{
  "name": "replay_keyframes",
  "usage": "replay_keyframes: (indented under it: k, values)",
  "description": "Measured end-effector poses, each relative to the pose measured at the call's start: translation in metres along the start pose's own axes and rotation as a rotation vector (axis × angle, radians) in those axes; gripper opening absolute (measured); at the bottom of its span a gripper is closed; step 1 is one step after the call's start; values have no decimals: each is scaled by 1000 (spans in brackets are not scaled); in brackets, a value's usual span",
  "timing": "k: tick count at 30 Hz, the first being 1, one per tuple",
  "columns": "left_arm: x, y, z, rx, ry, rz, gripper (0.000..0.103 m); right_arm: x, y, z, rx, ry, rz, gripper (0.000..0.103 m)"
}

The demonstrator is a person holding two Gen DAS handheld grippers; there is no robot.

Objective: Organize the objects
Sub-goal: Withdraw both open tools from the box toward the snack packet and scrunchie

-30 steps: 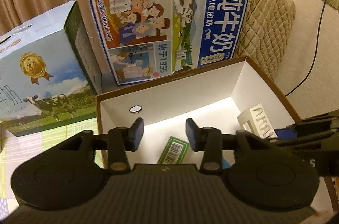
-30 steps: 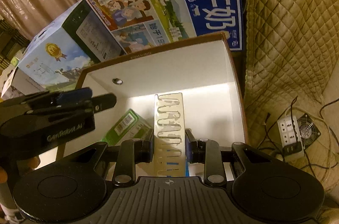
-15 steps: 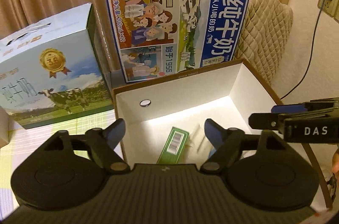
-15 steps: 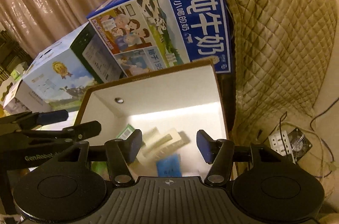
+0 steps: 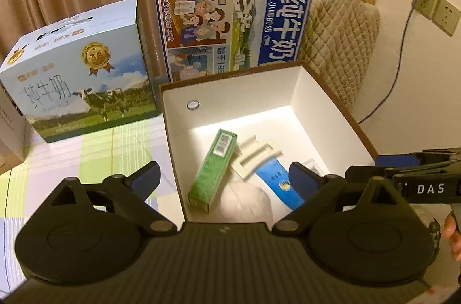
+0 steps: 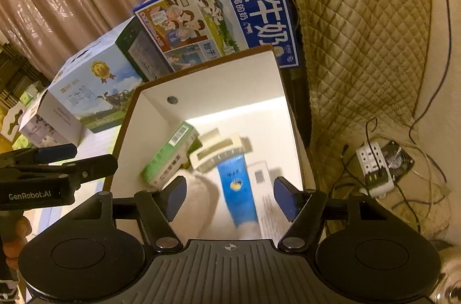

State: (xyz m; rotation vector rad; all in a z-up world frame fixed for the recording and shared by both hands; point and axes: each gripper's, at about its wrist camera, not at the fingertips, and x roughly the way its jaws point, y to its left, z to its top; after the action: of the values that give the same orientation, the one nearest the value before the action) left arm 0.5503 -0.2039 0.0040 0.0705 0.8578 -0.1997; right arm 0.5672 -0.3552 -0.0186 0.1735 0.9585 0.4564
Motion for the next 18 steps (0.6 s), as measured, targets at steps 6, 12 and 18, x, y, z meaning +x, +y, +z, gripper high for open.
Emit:
replay_keyframes:
  k: [6, 12, 18]
  values:
    - [-28, -5, -20, -14, 6, -13, 94, -23, 6, -21, 19, -7, 4, 66]
    - [-53, -5, -45, -57, 21, -18, 94, -42, 13, -46, 42, 0, 13, 66]
    - [-75, -5, -70, -77, 35, -23, 94, -55, 23, -70, 42, 19, 17, 66]
